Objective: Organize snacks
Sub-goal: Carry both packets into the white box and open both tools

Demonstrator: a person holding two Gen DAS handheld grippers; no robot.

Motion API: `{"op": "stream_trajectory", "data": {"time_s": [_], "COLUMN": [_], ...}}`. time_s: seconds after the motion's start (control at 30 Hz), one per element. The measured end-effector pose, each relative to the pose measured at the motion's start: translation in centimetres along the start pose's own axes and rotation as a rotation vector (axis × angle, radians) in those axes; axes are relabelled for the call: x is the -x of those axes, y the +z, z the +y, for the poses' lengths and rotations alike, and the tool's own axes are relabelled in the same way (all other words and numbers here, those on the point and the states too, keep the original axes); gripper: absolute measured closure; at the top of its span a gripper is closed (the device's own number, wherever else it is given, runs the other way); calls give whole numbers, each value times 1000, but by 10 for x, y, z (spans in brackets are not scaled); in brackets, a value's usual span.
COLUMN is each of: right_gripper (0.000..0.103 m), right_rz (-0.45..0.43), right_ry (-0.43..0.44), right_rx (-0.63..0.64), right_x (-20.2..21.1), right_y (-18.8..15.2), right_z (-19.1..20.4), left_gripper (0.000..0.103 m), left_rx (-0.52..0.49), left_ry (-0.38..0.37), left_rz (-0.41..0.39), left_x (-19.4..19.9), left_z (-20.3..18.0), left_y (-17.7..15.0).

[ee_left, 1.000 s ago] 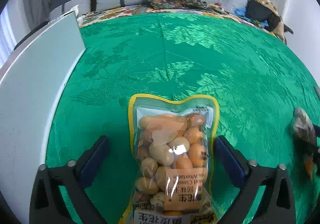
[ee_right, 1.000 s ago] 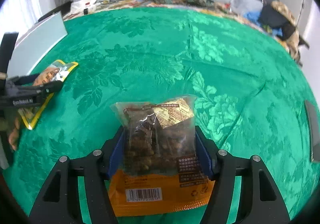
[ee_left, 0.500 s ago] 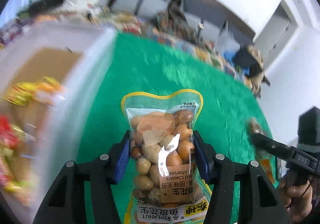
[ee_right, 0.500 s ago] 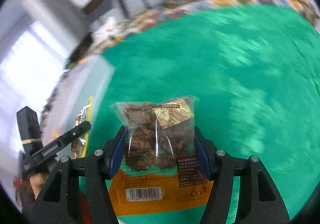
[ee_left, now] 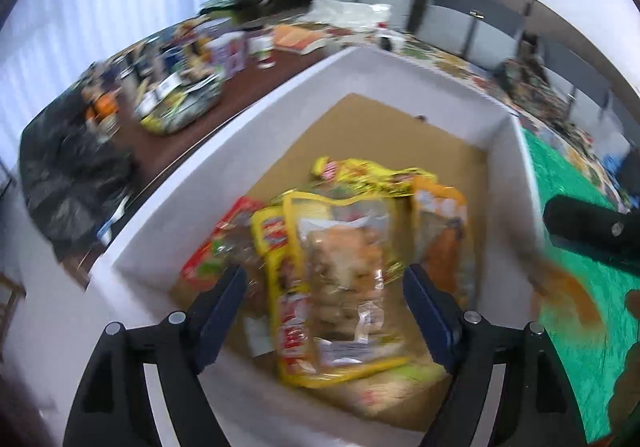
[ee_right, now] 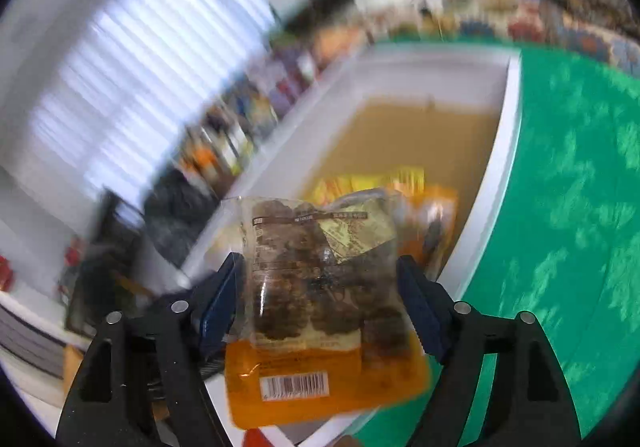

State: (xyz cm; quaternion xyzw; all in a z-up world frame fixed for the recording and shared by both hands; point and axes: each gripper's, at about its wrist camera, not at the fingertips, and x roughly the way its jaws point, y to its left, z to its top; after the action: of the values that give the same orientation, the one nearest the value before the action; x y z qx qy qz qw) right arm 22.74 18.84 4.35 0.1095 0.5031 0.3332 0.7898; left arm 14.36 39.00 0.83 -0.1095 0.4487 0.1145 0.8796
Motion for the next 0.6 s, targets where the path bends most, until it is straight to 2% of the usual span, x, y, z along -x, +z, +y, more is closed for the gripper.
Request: {"op": "stream_trajectory", "data": {"time_s": [0.07, 0.17, 0.2, 0.3, 0.37, 0.47, 0.6], "right_gripper": [23, 23, 23, 23, 23, 23, 23], "right_rz": [2, -54, -75, -112, -122, -143, -128], "right_ry": [-12, -17, -35, -113, -148, -206, -265], "right_rx": [-1, 38, 68, 161, 208, 243, 233], "right_x": [-5, 13, 20, 28, 32, 40, 42], "right_y": [-5, -11, -11, -8, -7, -13, -24], "right_z": [1, 8, 13, 27, 34, 39, 38], "left_gripper": [19, 10, 5, 0, 0, 0, 0], "left_rx": [-4, -43, -50, -32, -10, -14, -40], "left_ry": [36, 116, 156, 236, 296, 319, 321], "left_rz": [-32, -118, -153, -227, -237, -230, -118], "left_x": [10, 33, 42, 62, 69, 75, 66], "left_z": [5, -3, -7, -15, -11, -10, -13], "left_y": [-5, -12, -13, -12, -12, -13, -11]}}
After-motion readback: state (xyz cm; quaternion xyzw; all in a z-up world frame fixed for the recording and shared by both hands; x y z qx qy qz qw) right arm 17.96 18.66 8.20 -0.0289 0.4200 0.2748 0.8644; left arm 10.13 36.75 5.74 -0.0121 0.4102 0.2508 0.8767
